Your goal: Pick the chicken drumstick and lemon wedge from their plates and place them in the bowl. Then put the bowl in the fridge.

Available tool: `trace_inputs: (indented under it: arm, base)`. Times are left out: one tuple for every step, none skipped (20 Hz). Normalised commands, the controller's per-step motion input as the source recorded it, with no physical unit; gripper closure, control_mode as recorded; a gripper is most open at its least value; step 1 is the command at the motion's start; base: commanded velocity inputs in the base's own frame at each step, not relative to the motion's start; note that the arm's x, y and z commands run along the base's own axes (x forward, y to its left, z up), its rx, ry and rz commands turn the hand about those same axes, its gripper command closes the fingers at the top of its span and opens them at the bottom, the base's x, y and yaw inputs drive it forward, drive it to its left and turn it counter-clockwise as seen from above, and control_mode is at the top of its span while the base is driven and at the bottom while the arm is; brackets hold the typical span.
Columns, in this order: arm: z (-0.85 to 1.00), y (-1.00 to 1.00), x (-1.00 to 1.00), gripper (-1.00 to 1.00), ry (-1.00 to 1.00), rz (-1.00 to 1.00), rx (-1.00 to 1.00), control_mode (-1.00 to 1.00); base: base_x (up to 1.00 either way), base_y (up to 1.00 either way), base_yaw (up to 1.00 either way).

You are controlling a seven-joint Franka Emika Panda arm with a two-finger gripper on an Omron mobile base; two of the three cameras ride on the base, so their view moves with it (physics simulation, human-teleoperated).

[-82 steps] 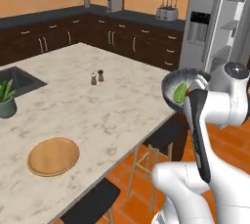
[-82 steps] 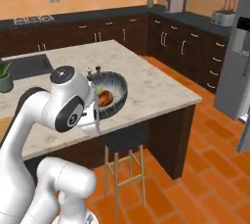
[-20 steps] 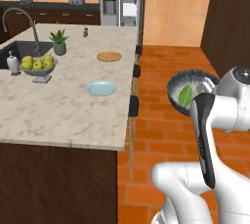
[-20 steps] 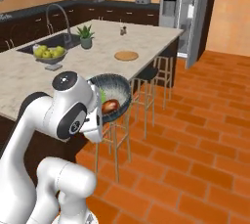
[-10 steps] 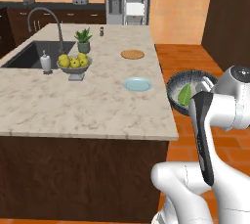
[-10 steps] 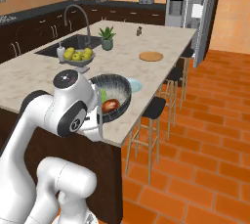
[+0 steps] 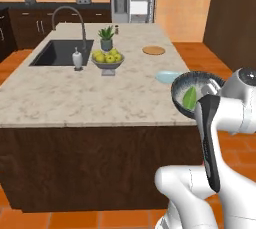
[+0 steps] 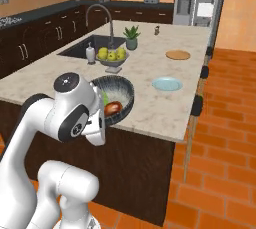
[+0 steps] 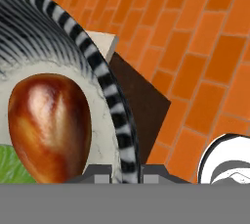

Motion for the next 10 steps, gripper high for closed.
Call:
trace_inputs:
  arm:
    - [0.00,0.00,0.00,1.00,0.00,0.00,0.00,1.00]
    - [0.00,0.00,0.00,1.00,0.00,0.00,0.00,1.00]
    - [0.00,0.00,0.00,1.00,0.00,0.00,0.00,1.00]
    - [0.00,0.00,0.00,1.00,0.00,0.00,0.00,1.00]
    - [0.00,0.00,0.00,1.00,0.00,0.00,0.00,1.00]
    - [0.00,0.00,0.00,1.00,0.00,0.00,0.00,1.00]
    - [0.00,0.00,0.00,1.00,0.00,0.00,0.00,1.00]
    - [0.00,0.00,0.00,1.00,0.00,0.00,0.00,1.00]
    - [0.00,0.00,0.00,1.00,0.00,0.00,0.00,1.00]
    - [0.00,0.00,0.00,1.00,0.00,0.00,0.00,1.00]
  base:
    - [0.00,1.00,-0.16]
    - [0.00,1.00,-0.15]
    - [0.00,1.00,-0.15]
    - [0.00,1.00,-0.15]
    - [0.00,1.00,-0.15]
    - [0.00,1.00,-0.15]
    - [0.00,1.00,-0.14]
    - [0.00,1.00,-0.14]
    - [0.00,1.00,-0.15]
    - [0.00,1.00,-0.15]
